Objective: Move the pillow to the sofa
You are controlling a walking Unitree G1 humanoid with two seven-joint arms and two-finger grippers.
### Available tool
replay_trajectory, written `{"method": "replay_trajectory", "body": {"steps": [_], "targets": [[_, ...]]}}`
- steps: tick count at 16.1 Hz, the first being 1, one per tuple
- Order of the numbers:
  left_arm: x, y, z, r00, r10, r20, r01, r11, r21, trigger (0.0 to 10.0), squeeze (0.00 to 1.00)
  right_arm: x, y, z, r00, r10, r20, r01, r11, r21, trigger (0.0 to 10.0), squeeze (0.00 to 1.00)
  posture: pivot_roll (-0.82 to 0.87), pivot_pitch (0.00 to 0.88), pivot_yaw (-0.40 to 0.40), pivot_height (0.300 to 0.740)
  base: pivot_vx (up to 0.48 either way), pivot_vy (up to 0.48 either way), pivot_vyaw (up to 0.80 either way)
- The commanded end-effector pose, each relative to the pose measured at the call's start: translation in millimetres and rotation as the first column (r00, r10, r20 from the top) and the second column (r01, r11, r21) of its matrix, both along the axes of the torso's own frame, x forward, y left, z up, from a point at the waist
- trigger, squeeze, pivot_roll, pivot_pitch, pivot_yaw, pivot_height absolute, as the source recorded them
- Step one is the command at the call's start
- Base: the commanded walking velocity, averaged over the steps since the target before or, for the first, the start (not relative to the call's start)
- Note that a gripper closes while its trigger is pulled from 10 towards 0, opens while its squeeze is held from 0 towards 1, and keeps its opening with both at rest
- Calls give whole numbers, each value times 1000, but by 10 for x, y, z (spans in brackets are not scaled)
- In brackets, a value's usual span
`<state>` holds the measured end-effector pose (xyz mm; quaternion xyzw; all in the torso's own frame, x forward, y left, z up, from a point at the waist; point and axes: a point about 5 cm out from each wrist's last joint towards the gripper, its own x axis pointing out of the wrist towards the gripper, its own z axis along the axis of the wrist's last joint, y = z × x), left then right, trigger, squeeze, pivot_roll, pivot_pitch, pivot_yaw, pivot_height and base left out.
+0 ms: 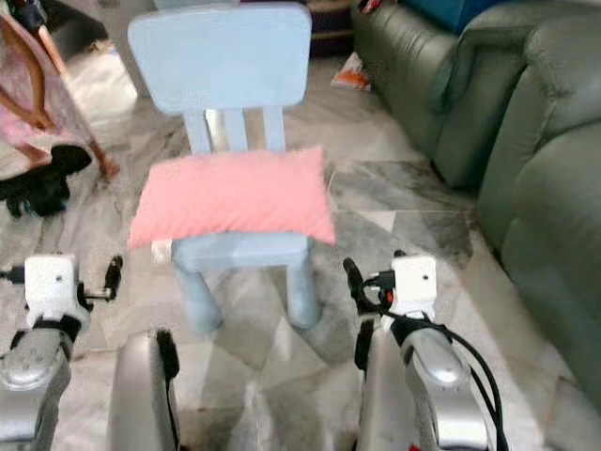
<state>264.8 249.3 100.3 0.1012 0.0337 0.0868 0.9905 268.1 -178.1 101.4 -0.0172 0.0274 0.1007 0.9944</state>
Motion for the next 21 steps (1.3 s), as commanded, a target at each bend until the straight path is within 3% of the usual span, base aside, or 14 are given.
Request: {"method": "replay_trajectory", "body": {"steps": [1, 4, 6, 8, 9, 11, 15, 17, 21], "targets": [[64, 157, 126, 997, 54, 48, -54, 998, 7, 10000, 0, 75, 11, 123, 998, 12, 55, -11, 1000, -9, 10000, 0, -104, 0, 53, 333, 0, 0, 0], [300, 388, 310, 976, 194, 104, -179, 975, -134, 10000, 0, 287, 5, 387, 991, 26, 133, -29, 999, 24, 10000, 0, -109, 0, 52, 333, 0, 0, 0], [414, 444, 333, 970, 223, 98, -193, 950, -244, 10000, 0, 406, 62, 494, 987, 41, 154, -52, 996, 69, 10000, 0, -106, 9, 48, 333, 0, 0, 0], [525, 441, 352, 972, 214, 93, -176, 934, -311, 10000, 0, 503, 148, 562, 984, 75, 164, -90, 992, 88, 10000, 0, -105, 21, 47, 333, 0, 0, 0], [672, 417, 423, 977, 184, 106, -132, 919, -372, 10000, 0, 621, 246, 636, 979, 118, 164, -140, 981, 134, 10000, 0, -100, 44, 44, 333, 0, 0, 0], [816, 406, 504, 978, 174, 111, -111, 896, -430, 10000, 0, 749, 319, 735, 975, 147, 168, -180, 963, 202, 10000, 0, -92, 81, 41, 333, 0, 0, 0], [1048, 330, 697, 981, 141, 132, -58, 867, -496, 10000, 0, 1001, 287, 919, 971, 173, 166, -215, 934, 285, 10000, 0, -90, 175, 54, 333, 0, 0, 0], [1146, 271, 770, 983, 126, 131, -31, 828, -560, 10000, 0, 1110, 252, 975, 971, 185, 149, -226, 911, 343, 10000, 0, -83, 226, 59, 333, 0, 0, 0], [1285, 136, 979, 980, 81, 184, 44, 806, -590, 10000, 0, 1227, 352, 1058, 956, 252, 150, -291, 887, 358, 10000, 0, -76, 285, 65, 333, 0, 0, 0]]}}
